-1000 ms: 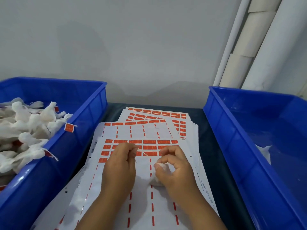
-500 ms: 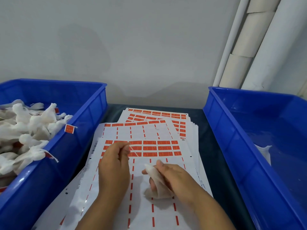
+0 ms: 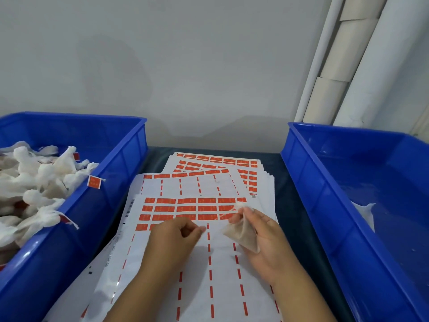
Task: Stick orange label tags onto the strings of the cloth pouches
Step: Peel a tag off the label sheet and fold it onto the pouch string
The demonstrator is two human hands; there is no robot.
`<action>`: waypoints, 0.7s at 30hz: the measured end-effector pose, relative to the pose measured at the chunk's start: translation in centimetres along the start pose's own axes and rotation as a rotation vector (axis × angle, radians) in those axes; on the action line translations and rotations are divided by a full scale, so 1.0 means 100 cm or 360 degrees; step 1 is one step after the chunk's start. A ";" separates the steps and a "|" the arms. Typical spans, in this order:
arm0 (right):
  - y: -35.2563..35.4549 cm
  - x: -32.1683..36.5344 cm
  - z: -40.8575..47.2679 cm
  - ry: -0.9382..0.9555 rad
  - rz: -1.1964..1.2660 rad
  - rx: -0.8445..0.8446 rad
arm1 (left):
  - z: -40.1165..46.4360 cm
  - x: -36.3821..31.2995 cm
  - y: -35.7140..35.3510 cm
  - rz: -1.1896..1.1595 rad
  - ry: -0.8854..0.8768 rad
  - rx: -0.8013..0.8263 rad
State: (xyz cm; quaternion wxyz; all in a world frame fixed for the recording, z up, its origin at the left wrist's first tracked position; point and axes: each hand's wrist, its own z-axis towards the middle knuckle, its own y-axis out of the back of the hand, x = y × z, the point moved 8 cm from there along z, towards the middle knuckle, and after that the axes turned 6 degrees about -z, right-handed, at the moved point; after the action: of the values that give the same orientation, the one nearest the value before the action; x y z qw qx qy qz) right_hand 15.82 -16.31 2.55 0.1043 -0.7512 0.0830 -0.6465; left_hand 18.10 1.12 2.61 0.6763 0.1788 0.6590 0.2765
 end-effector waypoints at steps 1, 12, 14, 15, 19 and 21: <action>0.004 -0.001 0.002 0.0007 0.0022 -0.0065 | -0.002 -0.003 -0.006 0.0048 -0.0017 0.0116; 0.015 -0.004 0.003 0.0120 -0.0599 -0.0417 | -0.021 -0.031 -0.027 -0.0137 -0.0297 0.0677; 0.010 -0.003 0.002 0.0181 -0.0767 -0.0373 | -0.022 -0.035 -0.025 -0.0174 -0.0345 0.0653; 0.007 -0.001 0.001 0.0226 -0.0869 -0.0342 | -0.022 -0.037 -0.023 -0.0193 -0.0371 0.0623; -0.003 0.004 -0.001 0.0366 -0.1188 -0.0269 | -0.021 -0.044 -0.013 -0.0267 -0.0519 0.0425; -0.009 0.005 -0.002 0.0410 -0.1292 -0.0190 | -0.021 -0.046 -0.007 -0.0286 -0.0600 0.0297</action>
State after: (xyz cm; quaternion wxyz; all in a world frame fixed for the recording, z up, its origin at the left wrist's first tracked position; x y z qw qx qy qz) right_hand 15.71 -15.61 3.26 -0.2133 -0.6407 -0.1697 -0.7178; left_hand 16.20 -2.46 5.69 0.7898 0.2297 0.5570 0.1148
